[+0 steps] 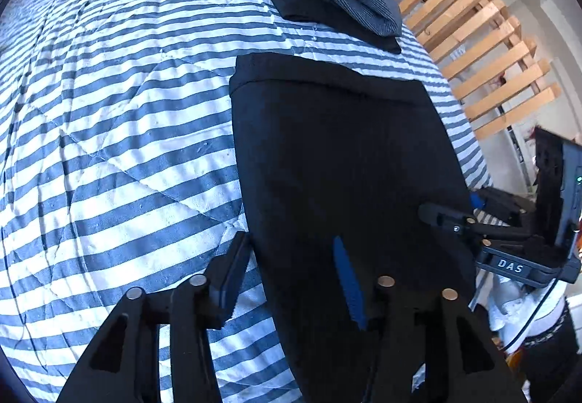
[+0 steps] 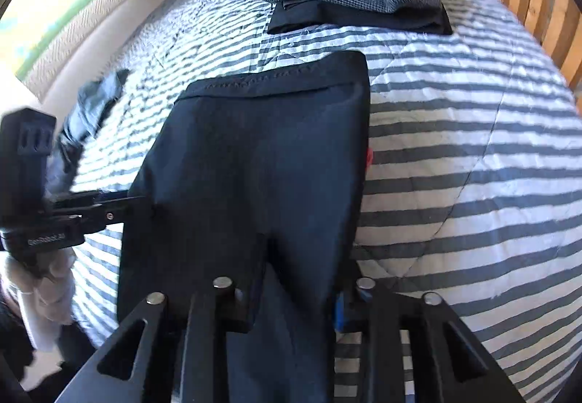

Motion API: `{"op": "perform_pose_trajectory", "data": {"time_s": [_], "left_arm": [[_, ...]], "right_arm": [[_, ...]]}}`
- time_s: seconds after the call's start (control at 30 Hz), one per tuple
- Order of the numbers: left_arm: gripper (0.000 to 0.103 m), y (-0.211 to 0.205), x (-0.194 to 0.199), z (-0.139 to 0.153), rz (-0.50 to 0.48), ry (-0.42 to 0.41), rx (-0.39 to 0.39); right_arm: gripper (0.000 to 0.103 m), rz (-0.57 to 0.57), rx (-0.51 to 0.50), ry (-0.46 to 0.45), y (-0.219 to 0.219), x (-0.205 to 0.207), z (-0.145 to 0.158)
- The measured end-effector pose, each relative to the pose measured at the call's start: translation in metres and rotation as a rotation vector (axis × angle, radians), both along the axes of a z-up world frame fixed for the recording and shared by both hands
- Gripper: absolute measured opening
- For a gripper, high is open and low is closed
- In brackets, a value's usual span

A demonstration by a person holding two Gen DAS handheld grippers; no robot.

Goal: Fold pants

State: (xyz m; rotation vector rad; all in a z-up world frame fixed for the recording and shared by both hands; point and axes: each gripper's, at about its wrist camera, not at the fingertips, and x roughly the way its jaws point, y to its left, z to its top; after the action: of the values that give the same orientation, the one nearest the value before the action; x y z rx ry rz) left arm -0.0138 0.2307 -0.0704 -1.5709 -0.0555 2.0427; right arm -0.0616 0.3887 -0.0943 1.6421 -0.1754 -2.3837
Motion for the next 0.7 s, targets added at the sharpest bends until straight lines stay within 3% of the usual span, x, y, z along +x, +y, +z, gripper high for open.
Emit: {"op": "perform_pose_trajectory", "data": {"time_s": [0.07, 0.2, 0.37, 0.5, 0.7], "left_arm": [[0.056, 0.006, 0.008, -0.005, -0.030, 0.038, -0.068], [0.056, 0.020, 0.008, -0.015, -0.043, 0.061, -0.107], [0.054, 0.020, -0.001, -0.022, -0.015, 0.055, -0.089], [0.054, 0.025, -0.007, -0.027, -0.006, 0.062, -0.084], [0.051, 0.033, -0.012, -0.032, -0.006, 0.084, -0.084]], "right_arm": [[0.048, 0.022, 0.055, 0.027, -0.009, 0.003, 0.003], [0.057, 0.002, 0.085, 0.044, -0.011, 0.008, -0.008], [0.056, -0.120, -0.098, 0.007, 0.025, 0.009, -0.022], [0.055, -0.176, -0.087, 0.020, 0.041, 0.012, -0.019], [0.057, -0.104, -0.065, -0.013, 0.026, 0.004, -0.023]]}}
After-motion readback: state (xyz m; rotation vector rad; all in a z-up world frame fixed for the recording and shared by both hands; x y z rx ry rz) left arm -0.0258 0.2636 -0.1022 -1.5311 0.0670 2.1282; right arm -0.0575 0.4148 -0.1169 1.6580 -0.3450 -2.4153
